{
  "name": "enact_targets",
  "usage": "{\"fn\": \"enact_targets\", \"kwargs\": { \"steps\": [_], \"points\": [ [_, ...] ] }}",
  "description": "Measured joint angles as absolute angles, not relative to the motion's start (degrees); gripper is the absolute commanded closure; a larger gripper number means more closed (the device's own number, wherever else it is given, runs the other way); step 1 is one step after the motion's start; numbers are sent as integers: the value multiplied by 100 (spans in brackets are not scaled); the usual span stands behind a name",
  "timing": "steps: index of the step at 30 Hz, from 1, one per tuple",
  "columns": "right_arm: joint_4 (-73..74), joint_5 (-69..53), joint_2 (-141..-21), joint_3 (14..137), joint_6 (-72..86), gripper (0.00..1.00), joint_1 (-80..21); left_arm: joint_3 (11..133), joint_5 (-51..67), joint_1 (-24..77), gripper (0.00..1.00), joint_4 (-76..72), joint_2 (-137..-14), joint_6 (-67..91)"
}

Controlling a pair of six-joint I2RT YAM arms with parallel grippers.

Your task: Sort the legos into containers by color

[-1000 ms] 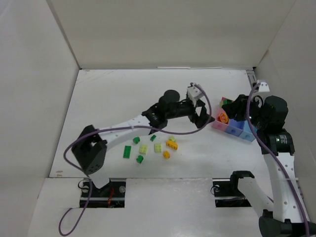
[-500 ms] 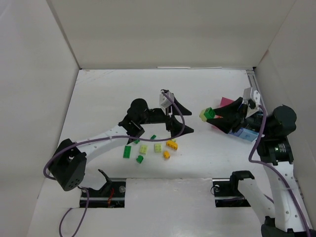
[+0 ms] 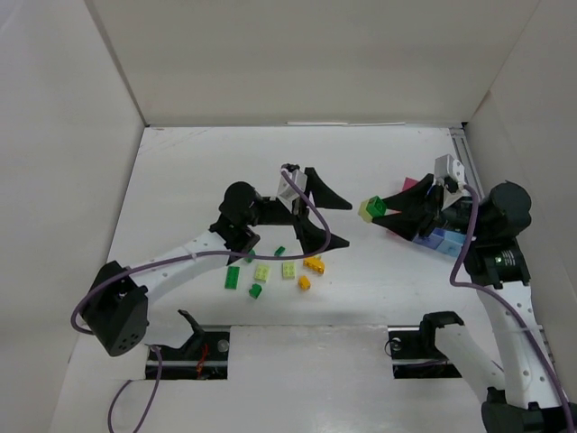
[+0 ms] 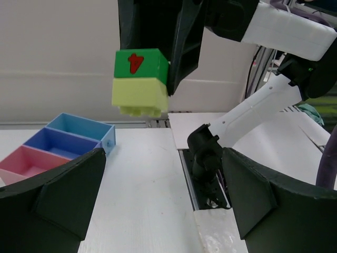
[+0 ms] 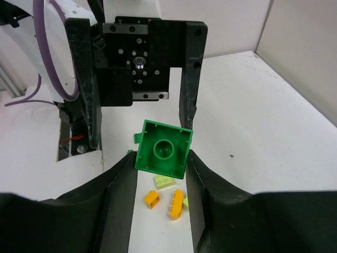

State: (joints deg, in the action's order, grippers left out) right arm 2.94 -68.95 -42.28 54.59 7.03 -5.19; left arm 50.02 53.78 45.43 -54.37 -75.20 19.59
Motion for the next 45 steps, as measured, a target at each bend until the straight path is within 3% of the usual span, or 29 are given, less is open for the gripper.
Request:
{"fn": "enact_targets", "kwargs": {
  "steps": [8,12,16,18,21,23,25,36,40,45],
  "points": [
    [294,-6541,-4550,5457,729,100,-1026,5542,5419,4541,14,-5437,-7961,2093],
    [296,-6353,-4685,5457,705,100,-1216,5719,5459,4541,25,-5424,-8176,2163],
    [294,-6233,-4733,5459,703,100,-1229,5787,5518,4541,45,-5402,-8261,2220],
    [290,-6213,-4762,5463,707,100,-1240,5793,5518,4541,61,-5415,-8263,2233],
    [283,-6285,-4770,5470,690,100,-1249,5804,5575,4497,71,-5400,-8276,2261],
    [257,-6292,-4772,5474,676,100,-1247,5811,5572,4488,91,-5389,-8276,2268],
    [252,-6296,-4770,5481,655,100,-1247,5813,5559,4488,100,-5389,-8276,2279],
    [519,-5645,-4751,5572,543,100,-1249,5719,5371,4281,100,-5428,-8302,2543],
    [989,-4595,-4786,5874,499,100,-1249,5544,5085,4119,100,-5199,-8300,2587],
    [1758,-2263,-5076,6348,687,100,-1247,5520,4488,4101,100,-4495,-8296,2499]
  ]
}}
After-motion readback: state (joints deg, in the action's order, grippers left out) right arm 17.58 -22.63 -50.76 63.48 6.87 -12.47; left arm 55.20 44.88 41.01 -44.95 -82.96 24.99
